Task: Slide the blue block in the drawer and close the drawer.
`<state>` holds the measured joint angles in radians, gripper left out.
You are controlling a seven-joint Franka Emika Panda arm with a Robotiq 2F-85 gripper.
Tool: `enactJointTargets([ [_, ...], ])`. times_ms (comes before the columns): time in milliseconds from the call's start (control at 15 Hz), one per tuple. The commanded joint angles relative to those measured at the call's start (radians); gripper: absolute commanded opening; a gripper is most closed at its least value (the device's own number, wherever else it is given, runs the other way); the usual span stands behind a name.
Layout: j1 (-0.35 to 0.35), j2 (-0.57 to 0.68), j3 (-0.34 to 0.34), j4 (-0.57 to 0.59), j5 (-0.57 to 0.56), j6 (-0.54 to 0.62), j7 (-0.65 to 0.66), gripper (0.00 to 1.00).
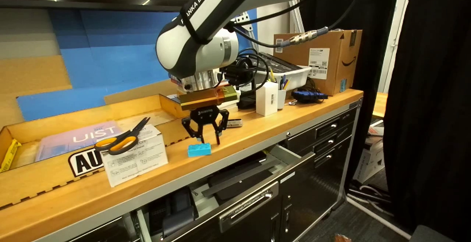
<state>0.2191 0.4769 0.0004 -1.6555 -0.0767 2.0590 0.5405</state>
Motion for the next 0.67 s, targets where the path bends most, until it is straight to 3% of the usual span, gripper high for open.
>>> enactJointTargets([
  [0,0.011,-0.042,0.002,-0.058,0.010,0.076,0.044,0.77],
  [200,0.015,-0.047,0.010,-0.076,0.017,0.096,0.054,0.98],
  [600,0.023,-0.063,0.035,-0.111,0.033,0.080,0.070,1.00],
])
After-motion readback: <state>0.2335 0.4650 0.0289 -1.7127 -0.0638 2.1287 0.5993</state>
